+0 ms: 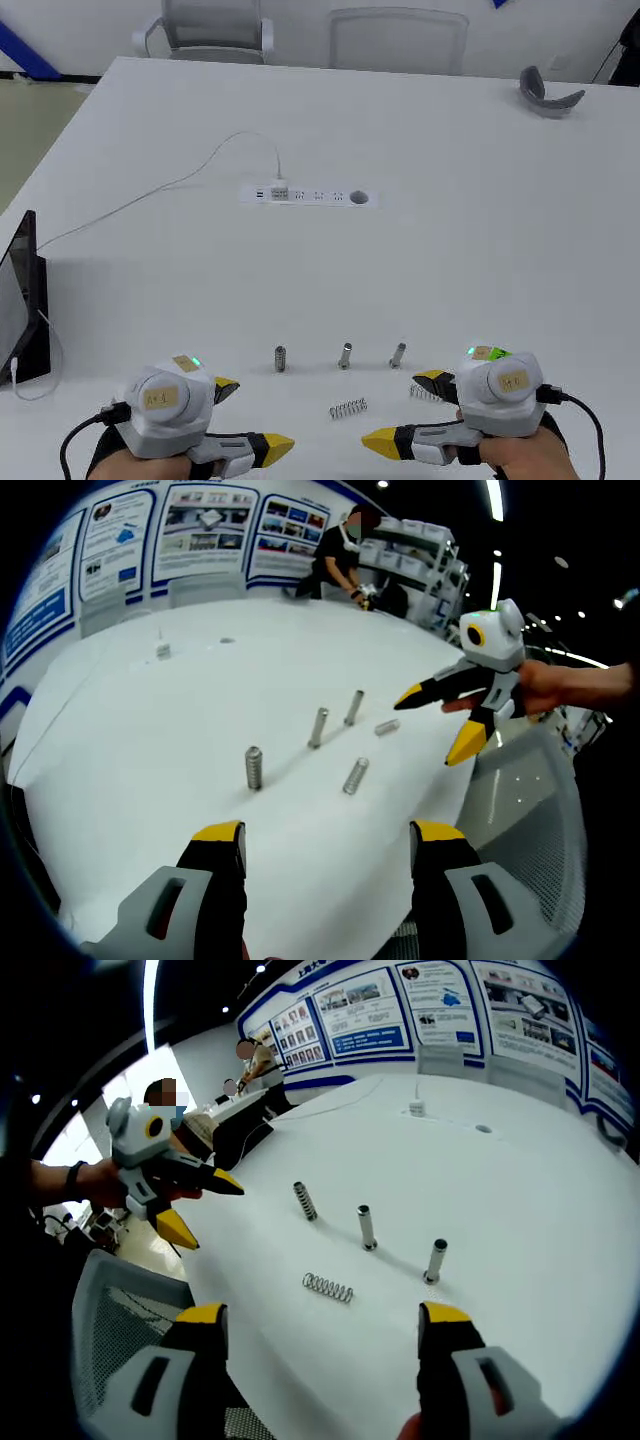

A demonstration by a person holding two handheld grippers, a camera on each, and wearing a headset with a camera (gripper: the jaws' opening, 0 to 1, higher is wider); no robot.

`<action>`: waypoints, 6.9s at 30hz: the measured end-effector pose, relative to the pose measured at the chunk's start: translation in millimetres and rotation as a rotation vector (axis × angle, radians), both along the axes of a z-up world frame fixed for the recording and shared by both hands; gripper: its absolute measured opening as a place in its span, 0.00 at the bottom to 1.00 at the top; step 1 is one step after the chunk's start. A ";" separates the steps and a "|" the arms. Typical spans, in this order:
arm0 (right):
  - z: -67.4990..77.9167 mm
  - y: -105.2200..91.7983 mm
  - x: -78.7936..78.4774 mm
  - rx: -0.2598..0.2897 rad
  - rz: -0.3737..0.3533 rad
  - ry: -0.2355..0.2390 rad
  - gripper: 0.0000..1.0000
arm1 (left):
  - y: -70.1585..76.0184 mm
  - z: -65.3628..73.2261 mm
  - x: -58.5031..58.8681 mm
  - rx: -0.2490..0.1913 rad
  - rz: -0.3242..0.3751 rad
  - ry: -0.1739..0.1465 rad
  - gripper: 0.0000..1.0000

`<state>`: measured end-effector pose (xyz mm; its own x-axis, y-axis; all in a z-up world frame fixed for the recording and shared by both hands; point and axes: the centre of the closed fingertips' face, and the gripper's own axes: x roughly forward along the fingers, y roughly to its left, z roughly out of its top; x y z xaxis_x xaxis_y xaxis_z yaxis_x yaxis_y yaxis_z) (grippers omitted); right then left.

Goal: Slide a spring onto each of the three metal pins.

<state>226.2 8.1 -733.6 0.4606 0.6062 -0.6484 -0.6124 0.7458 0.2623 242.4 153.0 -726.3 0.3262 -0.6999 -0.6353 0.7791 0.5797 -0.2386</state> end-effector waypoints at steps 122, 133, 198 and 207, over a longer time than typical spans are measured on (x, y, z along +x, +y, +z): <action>2.3 0.2 -46.8 0.086 -0.046 0.065 0.84 | -37.4 -37.7 -18.2 0.124 -0.106 0.035 0.11; 4.5 16.8 -48.5 0.122 -0.004 0.078 0.82 | -23.8 -18.1 -30.0 0.096 -0.083 0.042 0.11; 69.3 66.7 -32.8 0.491 0.106 0.185 0.13 | -85.8 41.4 -64.1 0.079 -0.483 -0.108 0.10; 73.7 66.4 -36.3 0.387 0.220 0.156 0.12 | -86.9 45.8 -62.2 0.022 -0.518 -0.075 0.10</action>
<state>189.8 74.5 -659.8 0.2095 0.8892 -0.4067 -0.6761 0.4322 0.5968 180.2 66.1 -680.5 -0.0145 -0.7685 -0.6397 0.9795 0.1178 -0.1637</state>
